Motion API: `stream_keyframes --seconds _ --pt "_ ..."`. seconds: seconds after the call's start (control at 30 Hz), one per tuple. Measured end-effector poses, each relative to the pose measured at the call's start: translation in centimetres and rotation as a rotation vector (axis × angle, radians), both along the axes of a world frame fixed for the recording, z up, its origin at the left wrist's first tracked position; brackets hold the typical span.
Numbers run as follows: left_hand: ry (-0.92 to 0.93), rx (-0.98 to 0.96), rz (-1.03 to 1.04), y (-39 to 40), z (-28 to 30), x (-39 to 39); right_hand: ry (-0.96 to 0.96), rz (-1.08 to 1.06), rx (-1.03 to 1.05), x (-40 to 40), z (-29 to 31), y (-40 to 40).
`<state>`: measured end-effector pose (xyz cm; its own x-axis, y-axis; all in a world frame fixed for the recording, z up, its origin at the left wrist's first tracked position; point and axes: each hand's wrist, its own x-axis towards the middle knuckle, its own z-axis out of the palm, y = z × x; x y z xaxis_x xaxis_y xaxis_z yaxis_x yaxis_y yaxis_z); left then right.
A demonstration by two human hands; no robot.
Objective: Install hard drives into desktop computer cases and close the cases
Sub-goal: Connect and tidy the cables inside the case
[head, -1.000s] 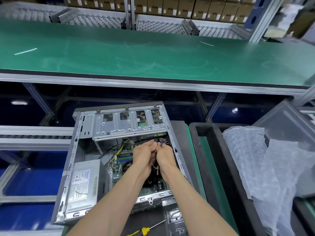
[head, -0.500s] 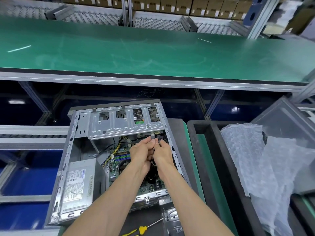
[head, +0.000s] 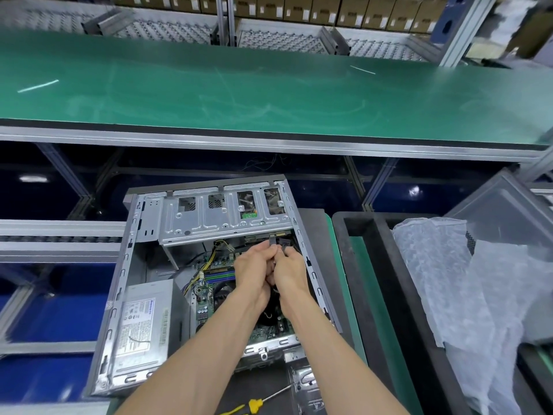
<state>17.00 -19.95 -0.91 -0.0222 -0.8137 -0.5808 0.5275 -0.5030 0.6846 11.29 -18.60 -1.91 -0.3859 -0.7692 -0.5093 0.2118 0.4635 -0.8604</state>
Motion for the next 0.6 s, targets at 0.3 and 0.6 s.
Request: stream_keyframes --seconds 0.3,0.6 --pt "0.017 0.028 0.013 -0.07 -0.16 -0.28 0.005 -0.034 -0.030 0.24 -0.05 0.05" --pt "0.028 -0.005 0.052 -0.04 -0.27 -0.24 -0.022 -0.118 -0.050 0.61 -0.20 -0.15"
